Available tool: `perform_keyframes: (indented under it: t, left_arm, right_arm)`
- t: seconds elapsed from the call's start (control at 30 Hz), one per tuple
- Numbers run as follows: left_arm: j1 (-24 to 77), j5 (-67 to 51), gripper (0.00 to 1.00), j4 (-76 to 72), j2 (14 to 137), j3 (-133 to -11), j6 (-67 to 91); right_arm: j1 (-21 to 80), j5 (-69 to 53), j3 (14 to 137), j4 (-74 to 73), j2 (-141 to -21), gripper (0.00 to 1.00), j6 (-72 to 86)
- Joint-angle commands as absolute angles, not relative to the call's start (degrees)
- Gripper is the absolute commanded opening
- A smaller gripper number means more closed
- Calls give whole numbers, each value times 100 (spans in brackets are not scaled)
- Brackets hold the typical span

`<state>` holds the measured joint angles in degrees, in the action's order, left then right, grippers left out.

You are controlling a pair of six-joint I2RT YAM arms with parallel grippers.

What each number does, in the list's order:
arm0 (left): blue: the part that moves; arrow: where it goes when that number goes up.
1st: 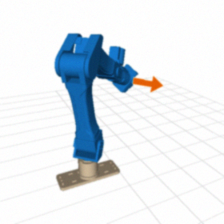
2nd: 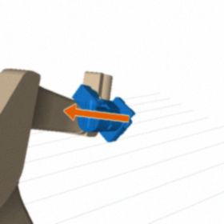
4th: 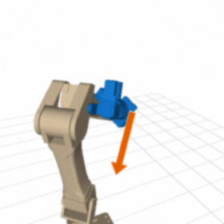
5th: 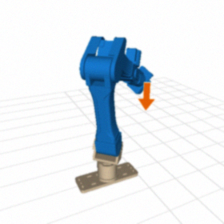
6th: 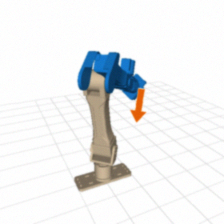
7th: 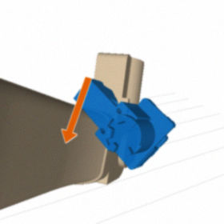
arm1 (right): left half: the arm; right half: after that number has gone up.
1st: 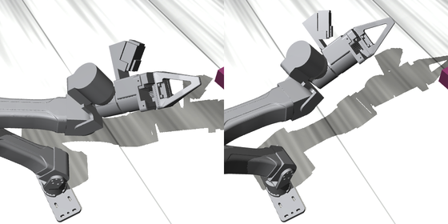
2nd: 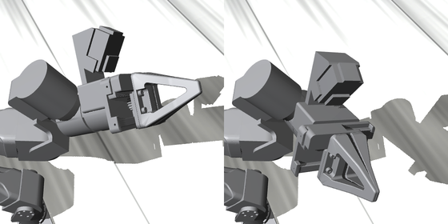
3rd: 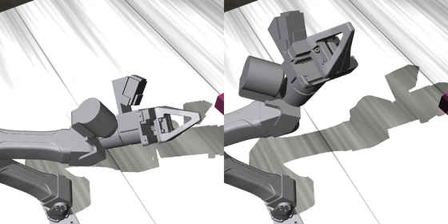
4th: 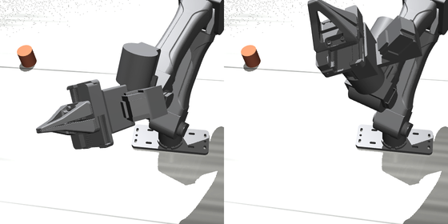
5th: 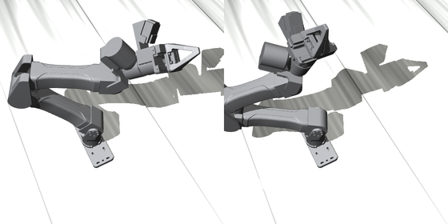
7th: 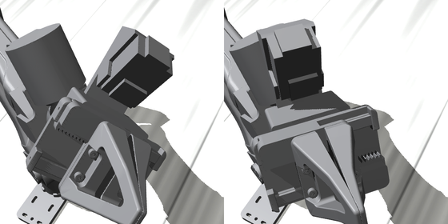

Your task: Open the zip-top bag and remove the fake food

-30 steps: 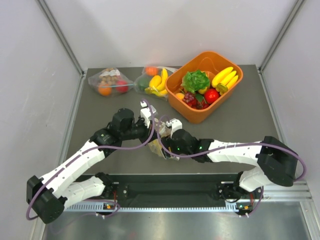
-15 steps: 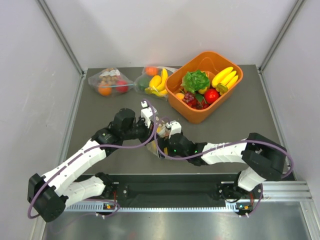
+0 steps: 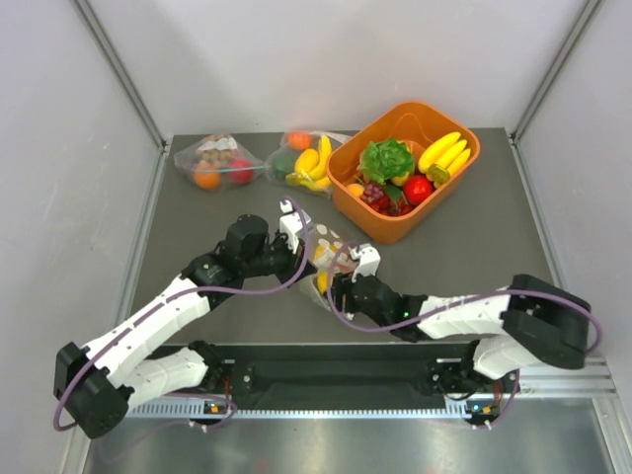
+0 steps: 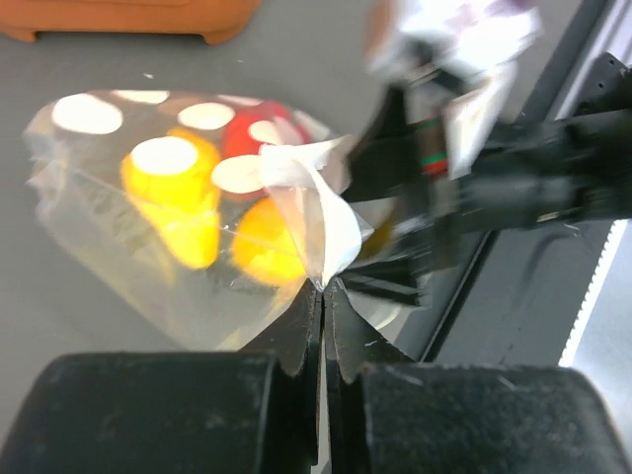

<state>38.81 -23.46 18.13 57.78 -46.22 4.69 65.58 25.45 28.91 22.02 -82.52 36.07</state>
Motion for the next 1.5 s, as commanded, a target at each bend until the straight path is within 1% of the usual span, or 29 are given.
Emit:
perform_keyframes:
  t: [0.0,0.07,0.17,0.43,0.6,0.73,0.77,0.87,1.0,1.1,1.13,1.2,1.23,1.3,1.33,1.47]
  left_arm:
    - [3867,-1996,0,1441,5713,-4790,519]
    - [3867,-1864,0,1494,5765,-4816,527]
    - [3867,-1705,0,1573,5818,-4851,536]
    - [3867,-1459,0,1617,5818,-4860,545]
    - [3867,-1441,0,1635,5836,-4869,545]
    - [3867,-1459,0,1635,5836,-4869,545]
    - [3867,-1468,0,1626,5827,-4869,536]
    - [3867,-1485,0,1635,5827,-4878,536]
    - [3867,-1512,0,1635,5818,-4878,536]
    - [3867,-1520,0,1626,5818,-4878,545]
    - [3867,-1529,0,1635,5818,-4878,536]
    - [3867,-1547,0,1626,5810,-4878,545]
    - [3867,-1556,0,1626,5810,-4878,536]
    - [3867,-1573,0,1635,5818,-4878,536]
    - [3867,-1573,0,1626,5818,-4878,536]
    - [3867,-1547,0,1635,5801,-4878,527]
  right_arm:
    - [6653,3041,2480,2110,-7317,47,3551]
    - [6653,3006,2365,1908,-6910,46,3551]
    - [6653,2883,2145,1662,-5980,46,3560]
    - [6653,2392,1881,880,-4414,44,3568]
    - [6653,2338,2091,99,-3543,43,3490]
    - [6653,2758,2530,-623,-3182,43,3166]
    - [6653,2864,2810,-902,-3164,43,3077]
    - [6540,3111,3409,-1212,-3348,41,2629]
    - [6127,2998,4156,-1327,-3822,40,2049]
    - [5119,2148,4613,-1213,-4288,38,1732]
    - [4445,1440,4797,-1152,-4533,37,1662]
    - [3852,855,5009,-958,-4850,36,1591]
    - [3397,444,5297,-949,-5252,36,1486]
    - [3078,151,5580,-967,-5676,35,1354]
    - [2841,106,5781,-958,-6069,35,1310]
    - [2391,-43,6029,-932,-6828,35,1318]
